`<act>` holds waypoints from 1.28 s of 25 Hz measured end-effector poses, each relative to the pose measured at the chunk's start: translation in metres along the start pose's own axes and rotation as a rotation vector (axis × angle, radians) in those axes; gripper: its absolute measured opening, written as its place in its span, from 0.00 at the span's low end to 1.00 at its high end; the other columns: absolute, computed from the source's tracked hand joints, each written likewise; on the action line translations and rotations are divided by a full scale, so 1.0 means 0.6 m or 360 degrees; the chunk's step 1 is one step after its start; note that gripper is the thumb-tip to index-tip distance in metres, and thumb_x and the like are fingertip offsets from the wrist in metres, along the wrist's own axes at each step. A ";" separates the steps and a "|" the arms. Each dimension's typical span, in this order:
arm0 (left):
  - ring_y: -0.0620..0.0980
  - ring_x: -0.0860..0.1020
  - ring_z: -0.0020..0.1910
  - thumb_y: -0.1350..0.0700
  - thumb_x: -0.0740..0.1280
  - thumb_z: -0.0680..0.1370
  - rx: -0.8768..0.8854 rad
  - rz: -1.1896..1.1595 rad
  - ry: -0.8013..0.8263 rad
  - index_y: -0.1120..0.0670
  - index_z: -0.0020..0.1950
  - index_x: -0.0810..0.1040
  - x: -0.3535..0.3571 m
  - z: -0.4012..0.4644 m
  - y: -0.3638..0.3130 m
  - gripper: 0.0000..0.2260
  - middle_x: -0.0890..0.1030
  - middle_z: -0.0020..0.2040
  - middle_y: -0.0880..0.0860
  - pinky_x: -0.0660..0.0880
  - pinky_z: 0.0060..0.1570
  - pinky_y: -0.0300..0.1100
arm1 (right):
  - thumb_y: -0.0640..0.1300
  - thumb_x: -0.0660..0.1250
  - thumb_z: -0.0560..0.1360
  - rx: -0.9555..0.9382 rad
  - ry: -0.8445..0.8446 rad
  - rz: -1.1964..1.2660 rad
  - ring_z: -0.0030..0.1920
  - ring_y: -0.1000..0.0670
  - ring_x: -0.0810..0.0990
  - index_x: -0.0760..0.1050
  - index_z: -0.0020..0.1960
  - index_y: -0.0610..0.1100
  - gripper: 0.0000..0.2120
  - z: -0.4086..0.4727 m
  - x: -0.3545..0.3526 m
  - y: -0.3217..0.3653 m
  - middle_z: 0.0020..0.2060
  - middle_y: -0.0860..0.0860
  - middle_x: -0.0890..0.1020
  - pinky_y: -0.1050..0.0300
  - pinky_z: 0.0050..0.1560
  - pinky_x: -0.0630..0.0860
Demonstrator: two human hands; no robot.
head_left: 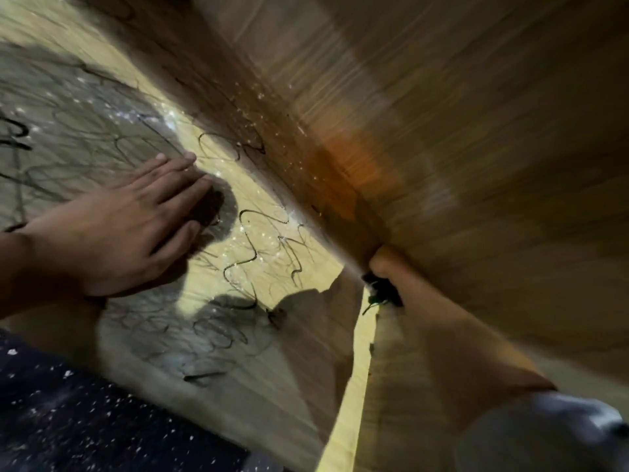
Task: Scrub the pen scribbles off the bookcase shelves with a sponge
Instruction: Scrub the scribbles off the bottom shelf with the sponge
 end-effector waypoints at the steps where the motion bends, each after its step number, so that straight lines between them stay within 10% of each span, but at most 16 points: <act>1: 0.47 0.45 0.78 0.41 0.42 0.81 -0.0008 0.0019 0.0024 0.63 0.75 0.62 0.001 0.001 -0.001 0.32 0.69 0.71 0.63 0.45 0.76 0.43 | 0.38 0.58 0.80 0.0009 -0.0017 -0.0032 0.42 0.43 0.80 0.68 0.34 0.39 0.15 0.013 -0.006 0.001 0.44 0.40 0.79 0.57 0.39 0.69; 6: 0.45 0.44 0.77 0.41 0.42 0.81 0.0002 0.0011 0.0087 0.63 0.75 0.62 0.003 0.005 0.000 0.33 0.69 0.71 0.63 0.47 0.76 0.45 | 0.39 0.61 0.77 -0.0064 0.0029 -0.0127 0.41 0.43 0.78 0.75 0.44 0.37 0.07 -0.022 0.024 -0.008 0.46 0.41 0.80 0.55 0.37 0.72; 17: 0.43 0.42 0.77 0.41 0.45 0.80 -0.0158 -0.0021 0.0125 0.67 0.73 0.63 -0.031 -0.056 0.016 0.34 0.64 0.73 0.65 0.40 0.75 0.41 | 0.37 0.55 0.80 -0.0063 0.0505 -0.0008 0.70 0.41 0.66 0.64 0.72 0.39 0.20 -0.424 0.213 -0.070 0.70 0.41 0.67 0.50 0.67 0.67; 21: 0.42 0.41 0.77 0.44 0.46 0.80 -0.0139 0.0031 0.0201 0.67 0.74 0.61 -0.044 -0.058 0.015 0.32 0.64 0.73 0.66 0.39 0.75 0.41 | 0.39 0.57 0.78 -0.0232 0.0775 0.0352 0.52 0.46 0.80 0.76 0.59 0.42 0.13 -0.448 0.137 -0.100 0.51 0.42 0.79 0.56 0.43 0.74; 24: 0.38 0.38 0.76 0.44 0.47 0.79 -0.0175 0.0036 0.0222 0.66 0.75 0.60 -0.050 -0.055 0.014 0.32 0.66 0.71 0.68 0.37 0.74 0.37 | 0.35 0.57 0.76 -0.0163 0.0207 0.0634 0.47 0.46 0.80 0.76 0.59 0.43 0.15 -0.363 0.087 -0.102 0.52 0.41 0.81 0.55 0.40 0.71; 28: 0.37 0.37 0.75 0.44 0.47 0.79 -0.0174 0.0027 0.0258 0.66 0.75 0.60 -0.055 -0.054 0.016 0.33 0.67 0.71 0.68 0.37 0.74 0.37 | 0.41 0.54 0.78 -0.0128 -0.0244 0.0650 0.72 0.41 0.64 0.61 0.75 0.42 0.25 -0.305 0.163 -0.063 0.74 0.43 0.65 0.53 0.71 0.61; 32: 0.40 0.38 0.76 0.42 0.45 0.80 -0.0220 0.0047 0.0337 0.65 0.75 0.60 -0.059 -0.055 0.010 0.33 0.66 0.72 0.67 0.39 0.75 0.39 | 0.51 0.51 0.76 -0.0567 -0.0570 0.0844 0.76 0.53 0.55 0.59 0.76 0.51 0.28 -0.399 0.253 0.025 0.75 0.54 0.59 0.57 0.74 0.52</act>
Point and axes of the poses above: each hand's wrist, its own z-axis towards the middle knuckle, its own x-axis out of the palm, y = z × x, the point moved 4 cm from there along z, towards the middle knuckle
